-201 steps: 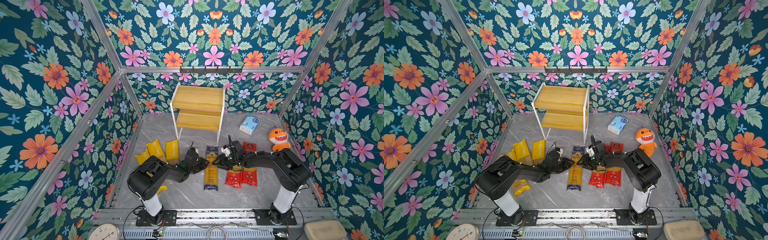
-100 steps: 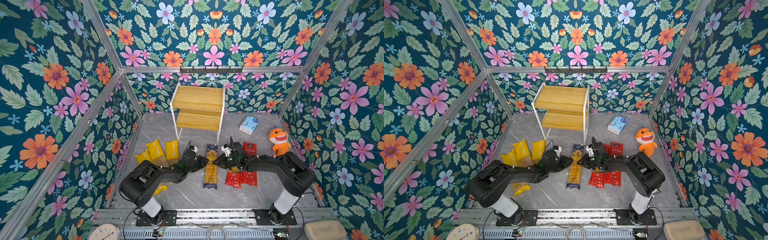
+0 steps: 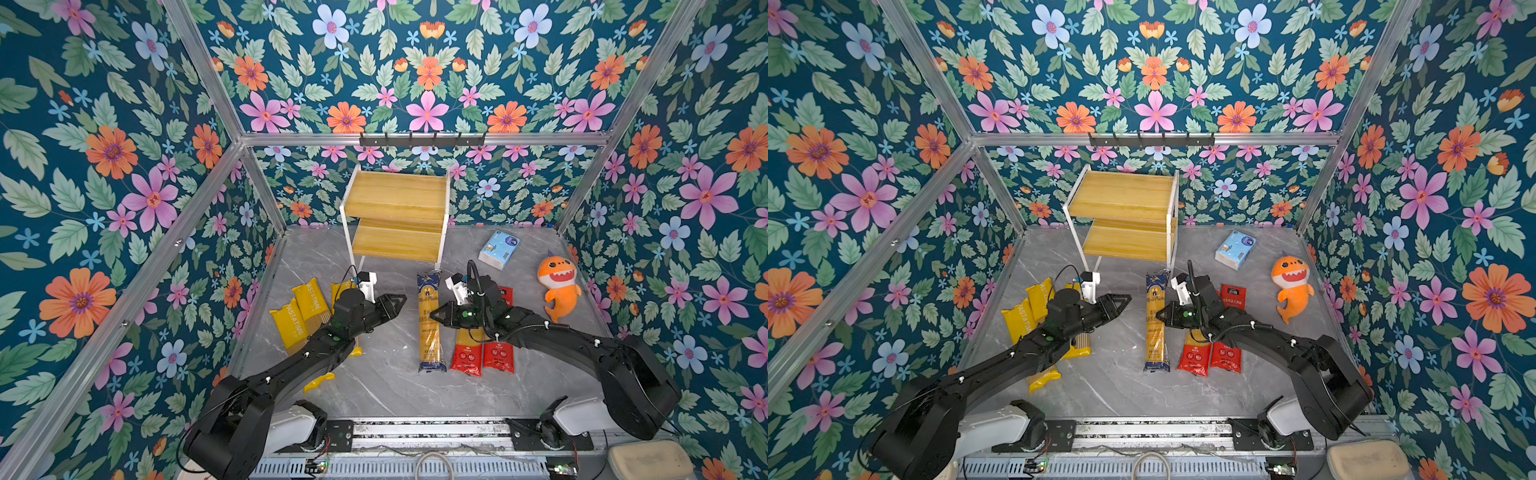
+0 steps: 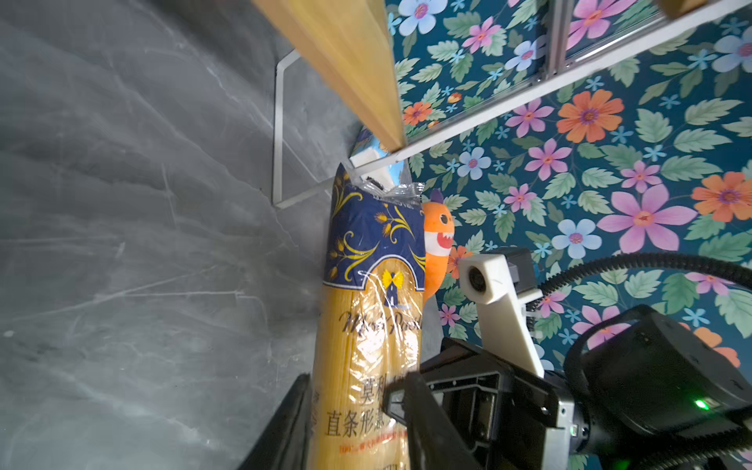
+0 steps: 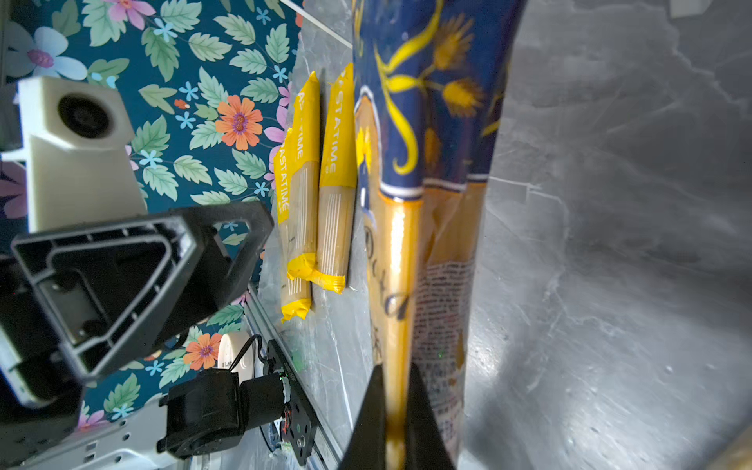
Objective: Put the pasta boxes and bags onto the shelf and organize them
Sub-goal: 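Lift the blue-wrapped bag upright with both grippers toward the shelf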
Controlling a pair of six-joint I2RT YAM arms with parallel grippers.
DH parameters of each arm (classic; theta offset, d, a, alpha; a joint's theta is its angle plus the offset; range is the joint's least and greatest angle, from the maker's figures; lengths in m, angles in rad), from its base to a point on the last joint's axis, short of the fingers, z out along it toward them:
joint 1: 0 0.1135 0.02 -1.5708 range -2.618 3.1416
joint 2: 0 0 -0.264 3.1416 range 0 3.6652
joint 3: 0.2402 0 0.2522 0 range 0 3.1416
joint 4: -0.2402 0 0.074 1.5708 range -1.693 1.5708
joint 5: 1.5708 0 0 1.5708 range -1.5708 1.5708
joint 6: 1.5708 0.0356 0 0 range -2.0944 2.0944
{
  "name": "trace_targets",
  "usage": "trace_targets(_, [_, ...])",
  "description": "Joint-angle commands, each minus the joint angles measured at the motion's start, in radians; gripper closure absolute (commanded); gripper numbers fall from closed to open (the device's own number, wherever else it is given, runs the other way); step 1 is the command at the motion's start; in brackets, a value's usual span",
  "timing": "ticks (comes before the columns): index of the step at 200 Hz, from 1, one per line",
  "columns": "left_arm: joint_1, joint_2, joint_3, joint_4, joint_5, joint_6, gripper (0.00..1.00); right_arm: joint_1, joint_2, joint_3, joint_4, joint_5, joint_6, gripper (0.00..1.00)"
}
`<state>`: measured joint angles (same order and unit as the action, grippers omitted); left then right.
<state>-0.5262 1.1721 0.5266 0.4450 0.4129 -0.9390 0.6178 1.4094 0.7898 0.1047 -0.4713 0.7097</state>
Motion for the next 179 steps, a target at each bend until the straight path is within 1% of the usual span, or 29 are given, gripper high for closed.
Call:
trace_targets(1, [0.035, -0.042, 0.032, -0.043, 0.086, 0.060, 0.54, 0.005, -0.048, 0.024, 0.021, -0.020, -0.068, 1.00])
trace_targets(33, [0.065, -0.094, 0.058, -0.059, 0.145, 0.132, 0.46, 0.006, -0.098, 0.053, 0.024, -0.039, -0.082, 1.00])
trace_targets(68, [0.093, -0.125, 0.031, -0.026, 0.202, 0.159, 0.38, 0.006, -0.140, 0.097, 0.011, -0.053, -0.102, 1.00])
trace_targets(83, [0.095, -0.135, 0.015, 0.018, 0.235, 0.147, 0.36, 0.006, -0.153, 0.116, 0.008, -0.058, -0.106, 1.00])
trace_targets(97, [0.094, -0.145, -0.010, 0.094, 0.260, 0.111, 0.34, 0.005, -0.158, 0.137, 0.005, -0.065, -0.110, 1.00])
trace_targets(122, [0.093, -0.162, -0.044, 0.198, 0.278, 0.067, 0.30, 0.005, -0.164, 0.179, -0.005, -0.075, -0.121, 1.00])
trace_targets(151, [0.084, -0.170, -0.058, 0.256, 0.285, 0.048, 0.29, 0.005, -0.165, 0.223, 0.001, -0.093, -0.122, 1.00])
trace_targets(179, [0.058, -0.142, -0.045, 0.296, 0.298, 0.052, 0.29, 0.005, -0.137, 0.273, 0.033, -0.097, -0.121, 1.00])
